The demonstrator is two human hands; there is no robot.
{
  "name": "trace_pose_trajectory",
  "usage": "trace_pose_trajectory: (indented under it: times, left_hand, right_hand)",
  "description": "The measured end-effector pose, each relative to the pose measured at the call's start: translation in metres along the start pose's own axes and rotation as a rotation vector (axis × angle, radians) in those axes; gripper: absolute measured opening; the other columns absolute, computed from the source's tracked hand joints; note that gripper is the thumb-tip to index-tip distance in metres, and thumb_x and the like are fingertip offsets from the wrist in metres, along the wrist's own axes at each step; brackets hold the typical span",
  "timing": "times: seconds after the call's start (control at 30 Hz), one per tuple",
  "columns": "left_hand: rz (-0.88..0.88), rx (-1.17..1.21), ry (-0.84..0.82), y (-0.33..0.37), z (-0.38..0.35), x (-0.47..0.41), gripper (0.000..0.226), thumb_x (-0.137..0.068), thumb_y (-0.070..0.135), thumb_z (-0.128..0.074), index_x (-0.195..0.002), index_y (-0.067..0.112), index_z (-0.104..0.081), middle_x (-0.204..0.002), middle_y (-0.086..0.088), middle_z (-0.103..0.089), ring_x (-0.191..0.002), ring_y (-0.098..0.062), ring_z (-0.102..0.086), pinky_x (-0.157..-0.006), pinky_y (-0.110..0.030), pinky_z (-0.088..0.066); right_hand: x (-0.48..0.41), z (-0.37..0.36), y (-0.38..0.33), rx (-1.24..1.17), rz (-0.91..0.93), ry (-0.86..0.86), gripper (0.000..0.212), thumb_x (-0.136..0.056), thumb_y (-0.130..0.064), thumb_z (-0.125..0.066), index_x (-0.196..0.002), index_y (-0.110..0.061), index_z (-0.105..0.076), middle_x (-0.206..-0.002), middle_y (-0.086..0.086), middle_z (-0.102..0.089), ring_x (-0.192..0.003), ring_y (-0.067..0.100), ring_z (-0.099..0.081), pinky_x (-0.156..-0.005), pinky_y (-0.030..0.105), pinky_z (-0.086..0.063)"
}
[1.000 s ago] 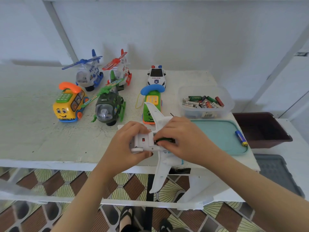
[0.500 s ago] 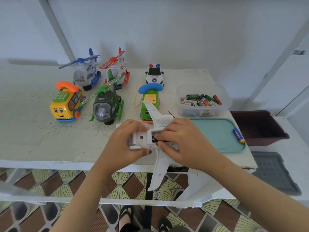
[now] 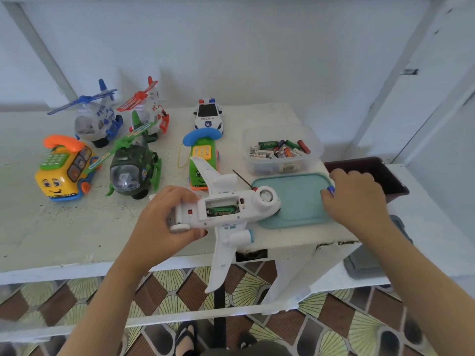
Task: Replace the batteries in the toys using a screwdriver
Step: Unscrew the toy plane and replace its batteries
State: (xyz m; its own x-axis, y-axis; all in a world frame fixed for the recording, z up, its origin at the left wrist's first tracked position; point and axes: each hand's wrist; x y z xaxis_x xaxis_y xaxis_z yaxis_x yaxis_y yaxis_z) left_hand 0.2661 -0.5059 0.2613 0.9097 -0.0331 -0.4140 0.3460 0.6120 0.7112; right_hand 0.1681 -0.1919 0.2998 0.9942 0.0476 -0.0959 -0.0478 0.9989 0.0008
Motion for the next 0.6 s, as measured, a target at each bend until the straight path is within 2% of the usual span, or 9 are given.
trace_pose_trajectory:
  times: [0.13, 0.33, 0.47, 0.53, 0.6]
  left_hand:
    - [-0.007, 0.017, -0.005, 0.001, 0.0, -0.001, 0.042, -0.062, 0.046, -0.075, -0.097, 0.047, -0.052, -0.106, 0.014, -0.058, -0.099, -0.014, -0.057, -0.073, -0.027, -0.049]
    - [0.009, 0.02, -0.015, 0.001, 0.0, -0.002, 0.043, -0.062, 0.045, -0.075, -0.098, 0.04, -0.053, -0.106, 0.014, -0.057, -0.1, -0.015, -0.057, -0.075, -0.03, -0.05]
    - [0.02, 0.02, -0.01, 0.0, 0.0, -0.001, 0.043, -0.061, 0.044, -0.076, -0.097, 0.039, -0.053, -0.106, 0.014, -0.057, -0.099, -0.016, -0.057, -0.074, -0.038, -0.053]
    - [0.024, 0.016, -0.007, 0.001, 0.0, 0.0, 0.044, -0.062, 0.044, -0.077, -0.098, 0.037, -0.054, -0.106, 0.014, -0.058, -0.099, -0.014, -0.057, -0.073, -0.038, -0.053]
    - [0.017, 0.011, -0.003, 0.001, 0.0, 0.0, 0.042, -0.062, 0.043, -0.077, -0.097, 0.034, -0.055, -0.105, 0.013, -0.058, -0.098, -0.014, -0.057, -0.073, -0.037, -0.051]
  right_hand:
    - [0.001, -0.003, 0.008, 0.052, -0.014, -0.011, 0.018, -0.095, -0.03, -0.05, -0.091, -0.012, -0.048, -0.082, 0.003, -0.048, -0.076, 0.022, -0.042, -0.067, 0.032, -0.033]
    - [-0.001, -0.008, 0.007, 0.007, -0.021, 0.035, 0.012, -0.093, -0.019, -0.052, -0.089, -0.009, -0.055, -0.08, 0.005, -0.055, -0.072, 0.022, -0.05, -0.062, 0.031, -0.035]
    - [0.001, 0.002, -0.008, -0.404, 0.044, 0.055, 0.014, -0.089, -0.015, -0.058, -0.1, -0.01, -0.066, -0.092, 0.005, -0.067, -0.078, 0.02, -0.056, -0.067, 0.028, -0.037]
    - [0.006, 0.015, -0.024, -0.598, 0.159, 0.046, 0.012, -0.09, -0.014, -0.06, -0.099, -0.015, -0.068, -0.09, -0.002, -0.068, -0.077, 0.014, -0.058, -0.07, 0.024, -0.041]
    - [0.014, 0.029, -0.043, -0.684, 0.322, 0.054, 0.016, -0.092, -0.013, -0.058, -0.104, -0.018, -0.068, -0.089, -0.01, -0.063, -0.076, 0.003, -0.056, -0.073, 0.012, -0.043]
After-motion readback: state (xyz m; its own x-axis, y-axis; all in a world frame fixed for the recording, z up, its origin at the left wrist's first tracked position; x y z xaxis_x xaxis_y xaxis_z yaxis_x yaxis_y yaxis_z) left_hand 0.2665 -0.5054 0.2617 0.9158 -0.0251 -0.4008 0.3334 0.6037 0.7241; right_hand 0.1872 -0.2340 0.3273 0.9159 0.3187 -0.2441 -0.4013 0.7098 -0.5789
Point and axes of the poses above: each hand's wrist, its own x-axis away from the middle knuckle, its own z-axis out of the back of the hand, y = z × x
